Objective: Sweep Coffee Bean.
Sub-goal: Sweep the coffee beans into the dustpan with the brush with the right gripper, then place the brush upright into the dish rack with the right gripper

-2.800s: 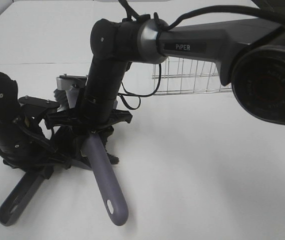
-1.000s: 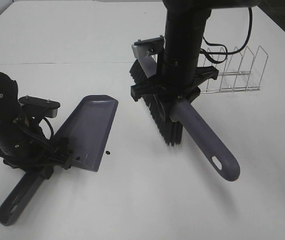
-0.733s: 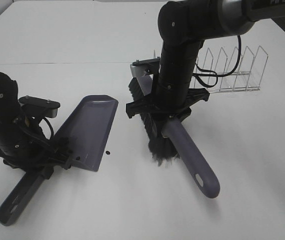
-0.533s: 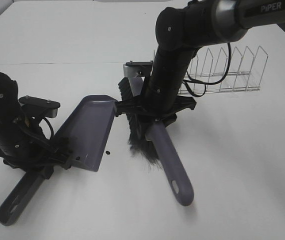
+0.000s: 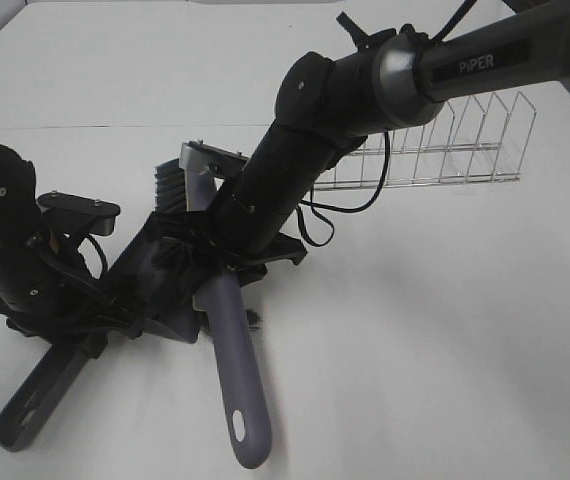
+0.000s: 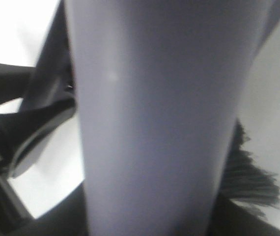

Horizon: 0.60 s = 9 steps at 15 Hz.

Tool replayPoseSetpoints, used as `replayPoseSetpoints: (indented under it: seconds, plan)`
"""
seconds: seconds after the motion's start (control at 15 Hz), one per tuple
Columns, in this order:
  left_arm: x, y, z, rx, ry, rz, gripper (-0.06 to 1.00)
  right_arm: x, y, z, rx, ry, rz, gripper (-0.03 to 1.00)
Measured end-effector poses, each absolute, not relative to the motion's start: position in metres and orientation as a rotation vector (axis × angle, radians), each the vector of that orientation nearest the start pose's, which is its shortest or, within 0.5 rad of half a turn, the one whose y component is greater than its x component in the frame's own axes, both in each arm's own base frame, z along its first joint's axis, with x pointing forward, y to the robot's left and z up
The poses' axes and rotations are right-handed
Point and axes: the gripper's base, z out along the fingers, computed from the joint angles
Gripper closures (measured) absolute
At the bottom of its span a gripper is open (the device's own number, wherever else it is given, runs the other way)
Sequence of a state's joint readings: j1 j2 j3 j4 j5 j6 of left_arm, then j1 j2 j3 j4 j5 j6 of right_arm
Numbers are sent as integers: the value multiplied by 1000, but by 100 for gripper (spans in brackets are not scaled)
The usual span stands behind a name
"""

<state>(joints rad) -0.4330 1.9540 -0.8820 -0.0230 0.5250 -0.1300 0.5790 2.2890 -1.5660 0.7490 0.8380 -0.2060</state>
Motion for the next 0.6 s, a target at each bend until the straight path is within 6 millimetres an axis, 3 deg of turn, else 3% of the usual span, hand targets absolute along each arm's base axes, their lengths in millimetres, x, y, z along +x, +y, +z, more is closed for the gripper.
replayPoseSetpoints:
  seconds: [0.33,0.4,0.6]
  plan:
    - [275,-128,83,439,3054,-44,63,367,297,129,-524,2866,959,68]
    - [276,-129,83,440,3052,-45,63,375,295,144,-588,2829,861,68]
    - [276,-129,83,440,3052,-45,63,377,279,160,-660,2884,557,68]
